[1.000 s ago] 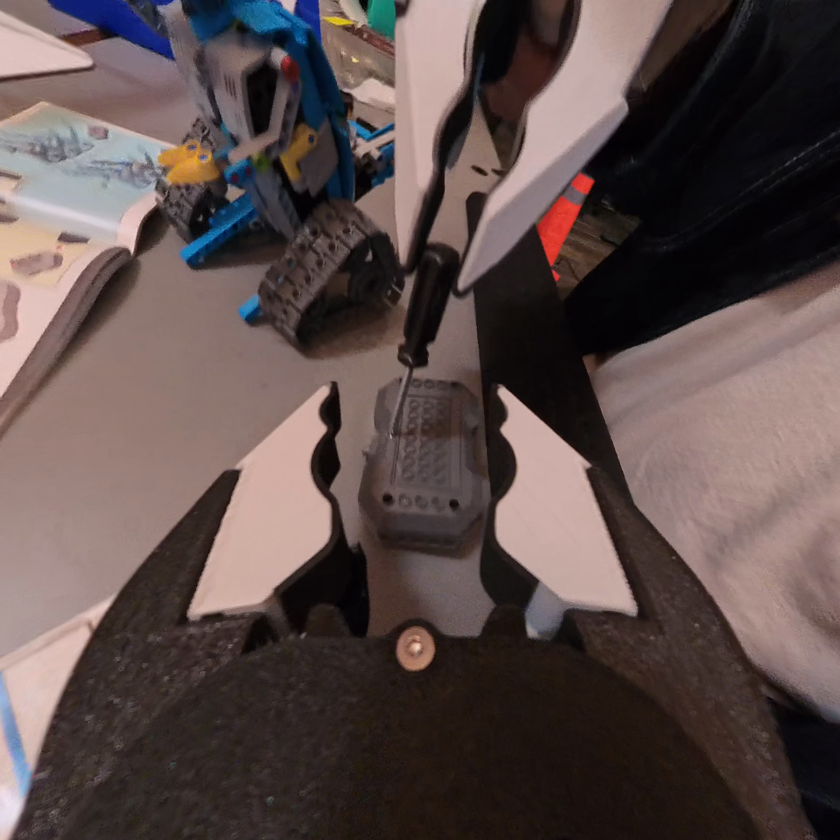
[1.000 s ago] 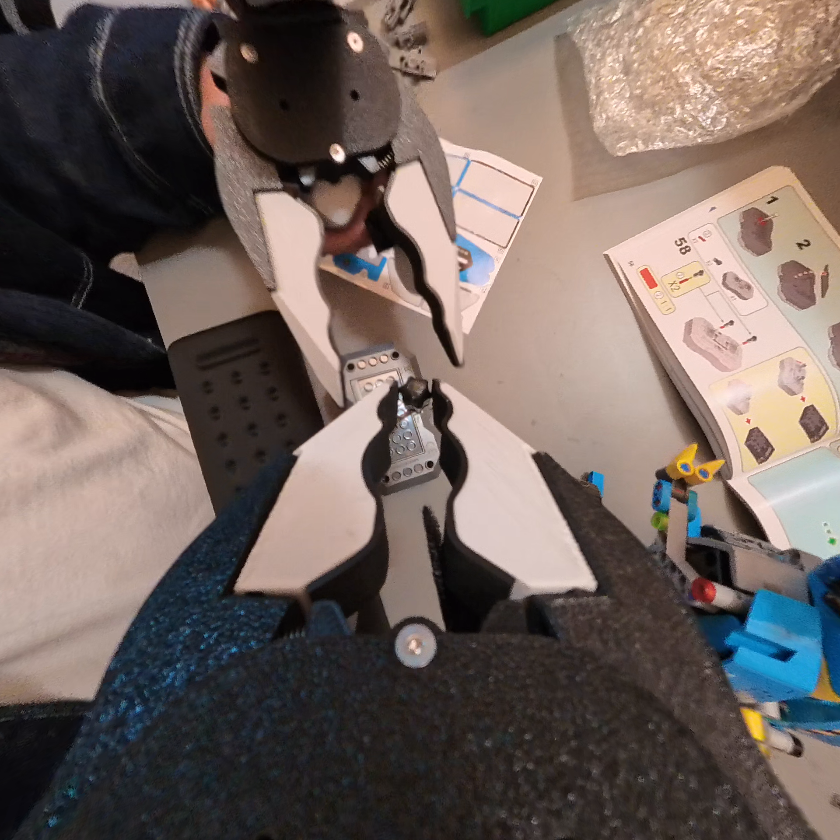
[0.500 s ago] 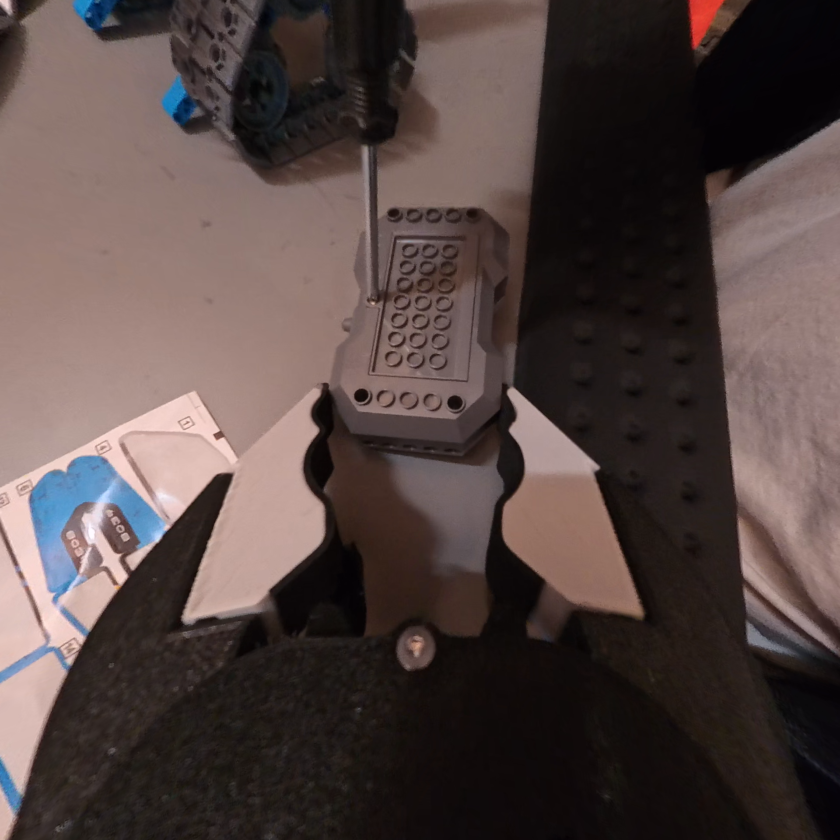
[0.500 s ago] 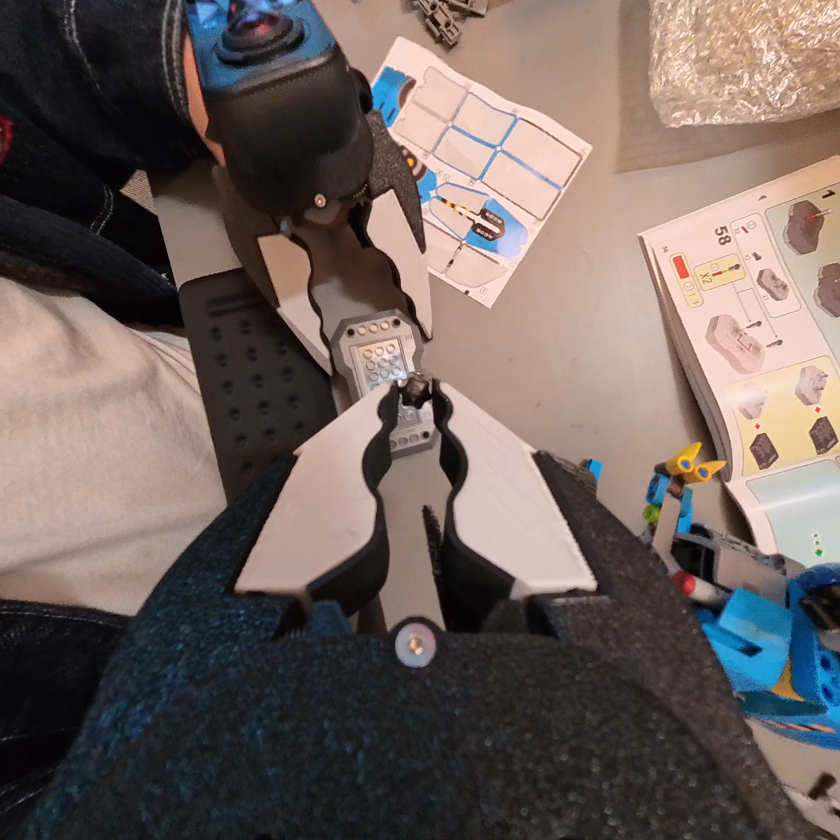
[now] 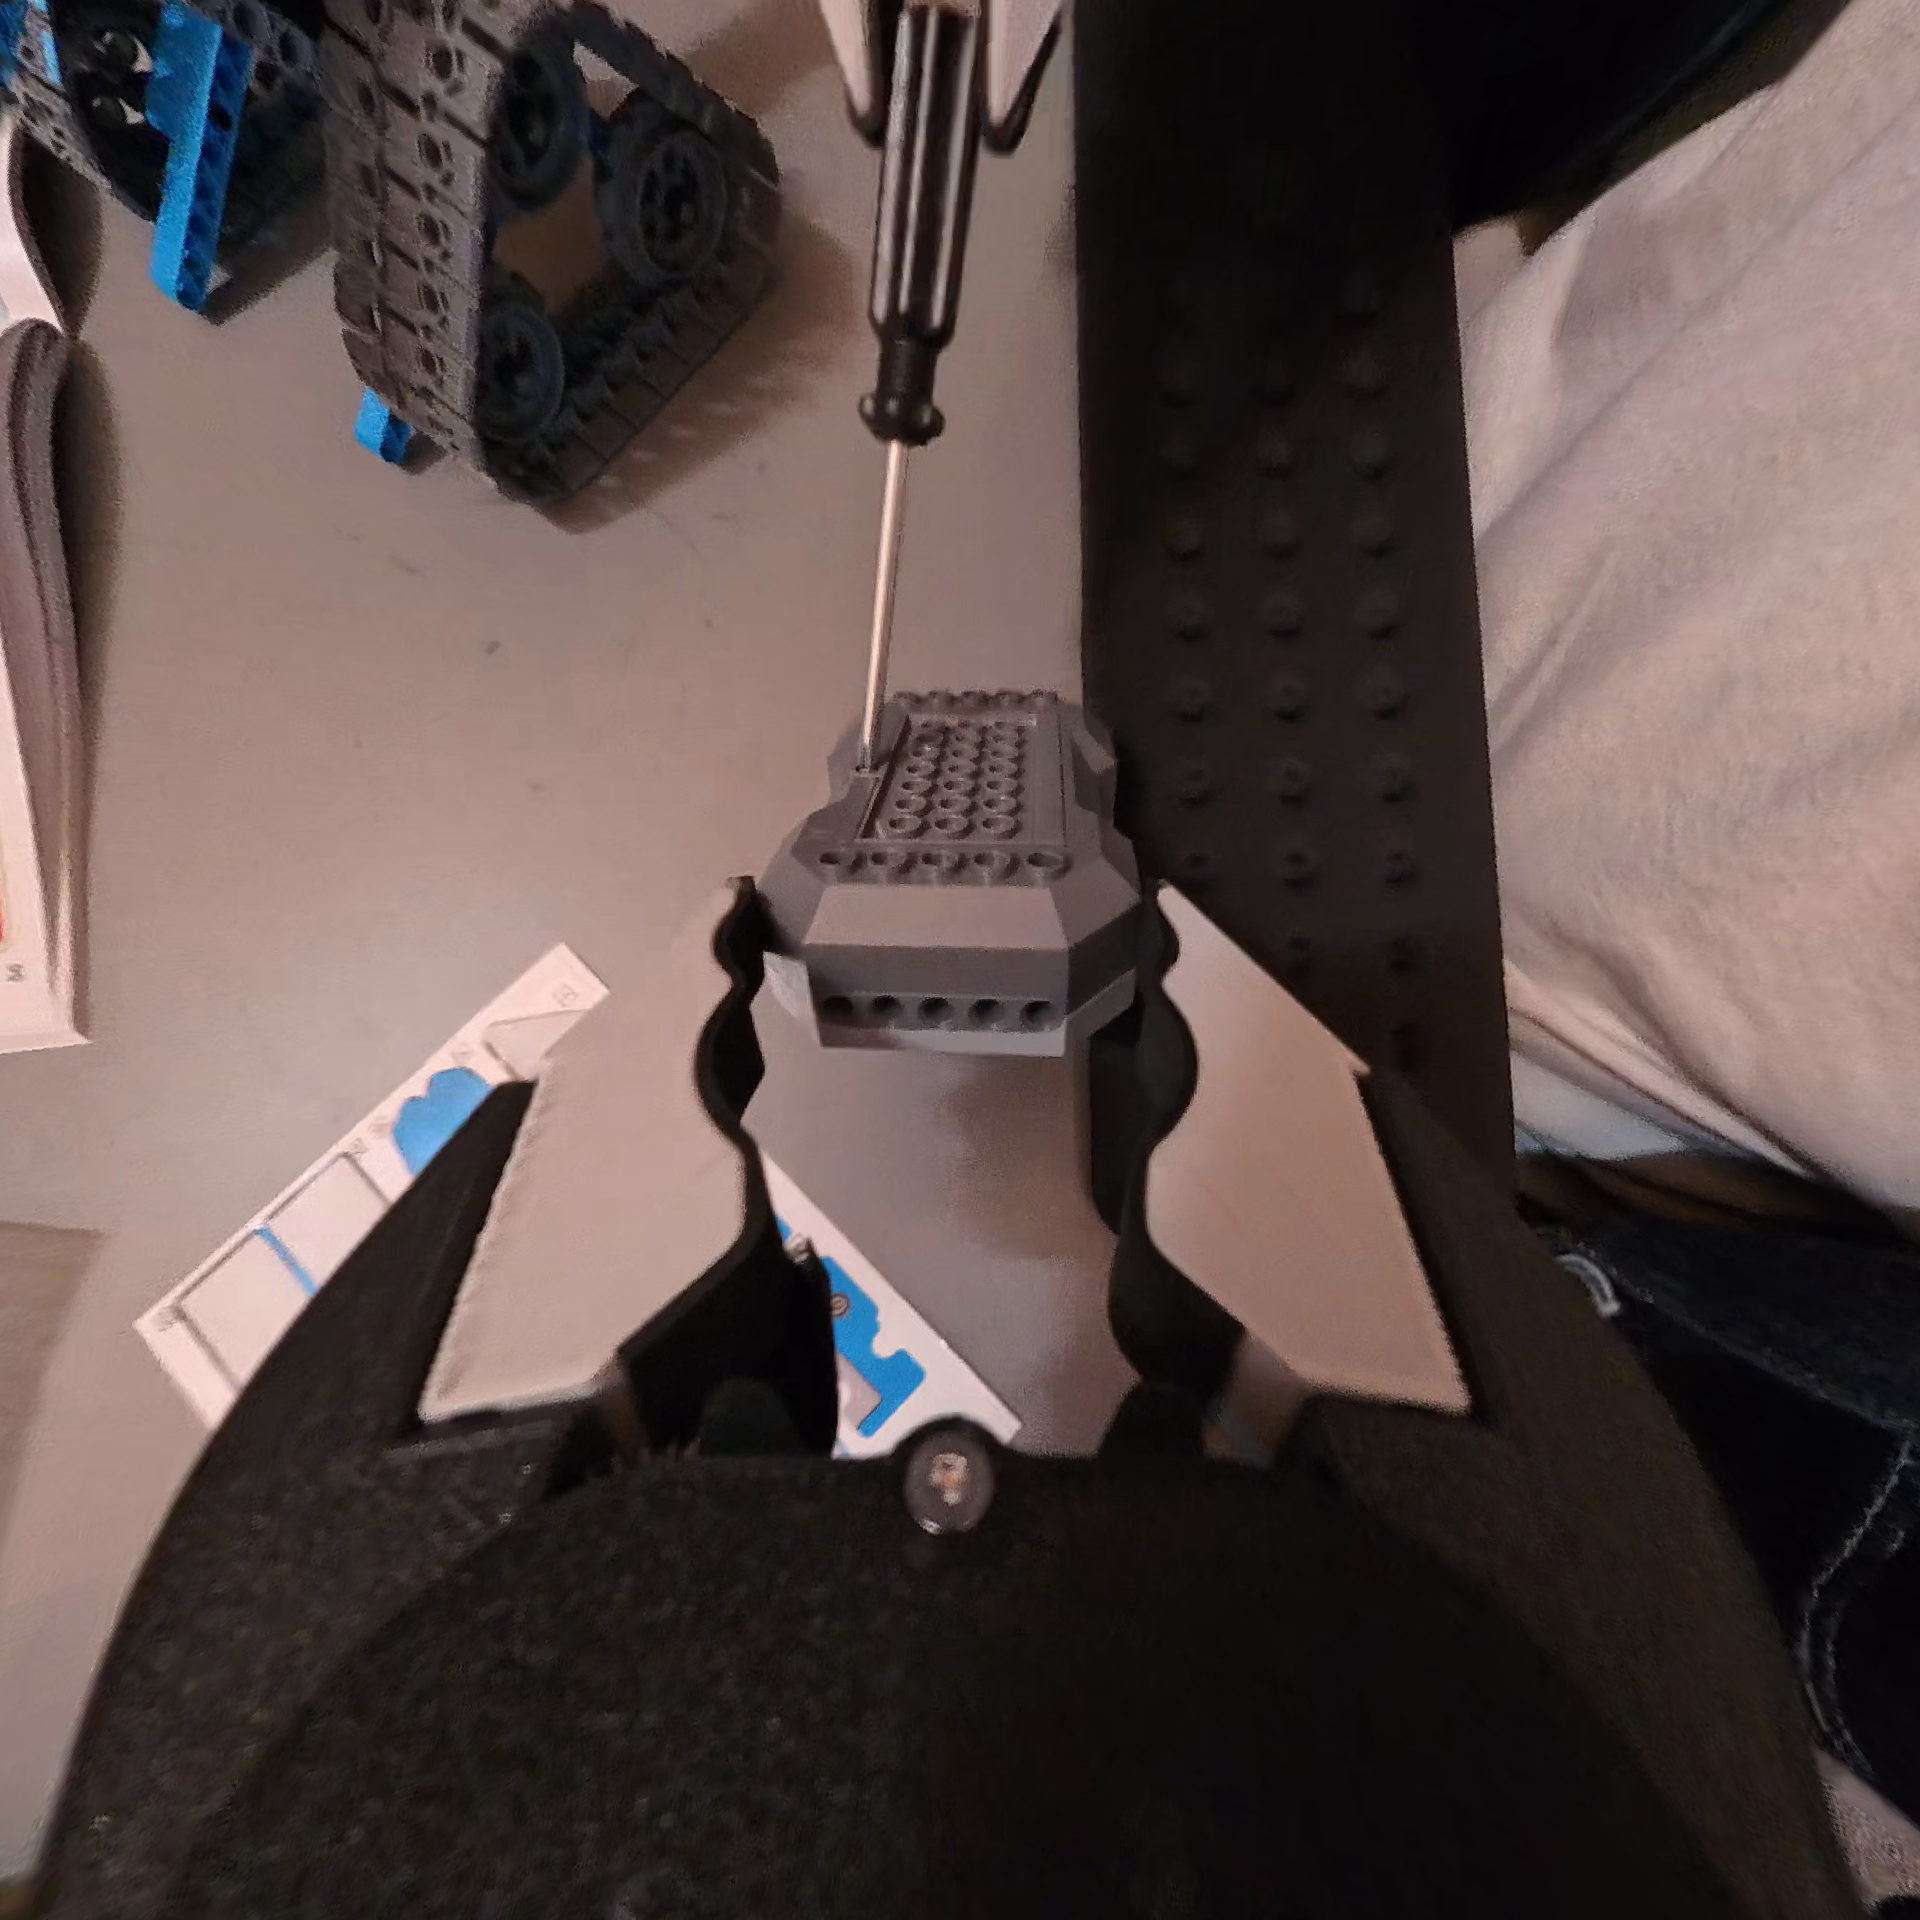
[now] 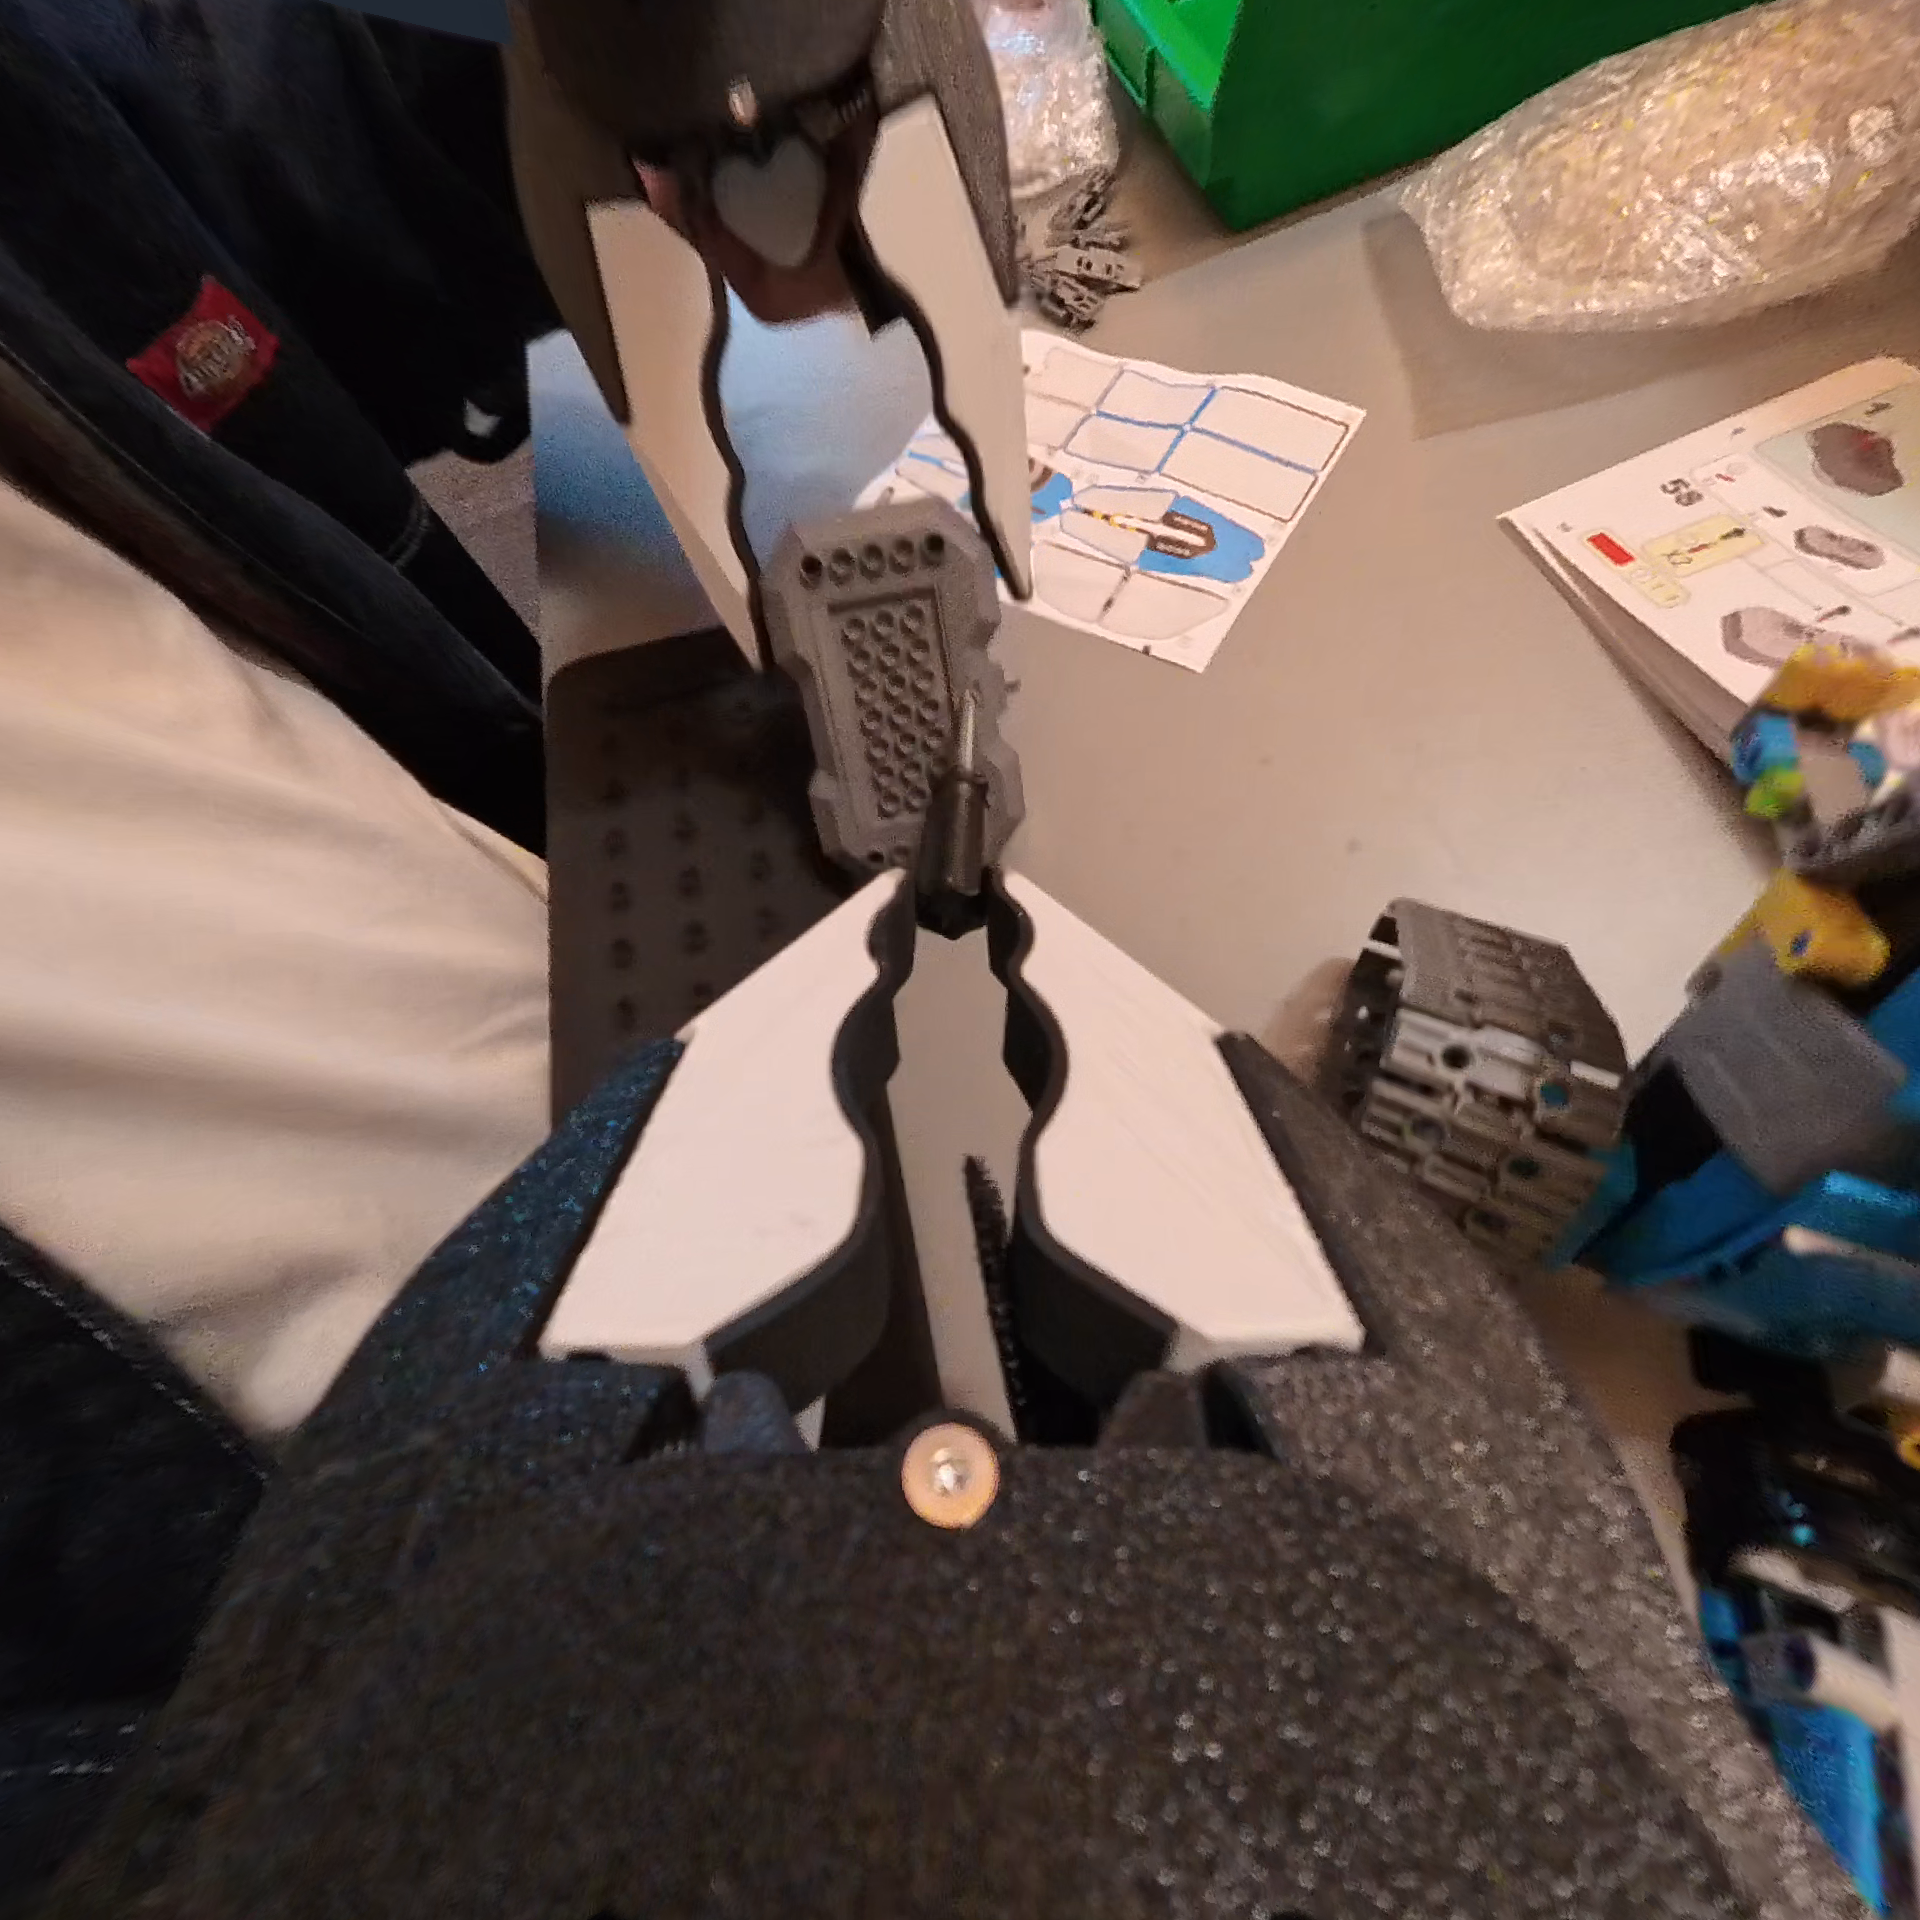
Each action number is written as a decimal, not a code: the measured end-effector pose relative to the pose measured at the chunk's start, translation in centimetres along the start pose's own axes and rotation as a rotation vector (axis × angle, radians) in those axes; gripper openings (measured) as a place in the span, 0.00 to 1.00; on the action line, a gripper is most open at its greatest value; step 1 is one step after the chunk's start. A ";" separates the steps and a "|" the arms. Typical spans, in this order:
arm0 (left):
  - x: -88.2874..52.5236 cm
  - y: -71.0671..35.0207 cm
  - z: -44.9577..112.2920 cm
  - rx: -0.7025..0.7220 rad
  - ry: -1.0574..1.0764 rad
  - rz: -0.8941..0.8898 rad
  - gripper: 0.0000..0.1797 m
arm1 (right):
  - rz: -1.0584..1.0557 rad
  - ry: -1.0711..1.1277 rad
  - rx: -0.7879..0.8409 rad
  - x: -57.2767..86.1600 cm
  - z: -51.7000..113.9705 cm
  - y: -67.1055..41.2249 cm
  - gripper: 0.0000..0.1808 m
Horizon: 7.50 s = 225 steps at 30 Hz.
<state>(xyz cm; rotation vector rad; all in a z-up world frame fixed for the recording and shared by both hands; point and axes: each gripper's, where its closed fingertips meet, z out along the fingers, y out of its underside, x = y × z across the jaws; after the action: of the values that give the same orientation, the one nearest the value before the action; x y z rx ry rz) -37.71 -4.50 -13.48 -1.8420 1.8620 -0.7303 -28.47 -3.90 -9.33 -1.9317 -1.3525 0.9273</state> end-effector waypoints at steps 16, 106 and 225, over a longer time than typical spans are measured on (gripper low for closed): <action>0.3 -0.4 -1.2 -0.032 0.007 -0.044 0.39 | -0.195 0.017 0.182 0.0 0.7 2.4 0.07; -0.1 -0.4 1.3 0.313 -0.299 -0.311 0.57 | 0.176 -0.161 0.484 0.5 -0.8 -1.8 0.07; 1.1 -10.0 -1.1 0.952 0.200 -0.558 0.43 | 0.392 -0.006 0.602 -1.2 -3.3 -2.2 0.07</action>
<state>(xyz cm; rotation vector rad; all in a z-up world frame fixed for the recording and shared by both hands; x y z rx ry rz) -30.68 -5.34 -6.21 -1.6074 0.7616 -1.6701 -27.27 -4.65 -5.46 -1.7236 -0.5877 1.3410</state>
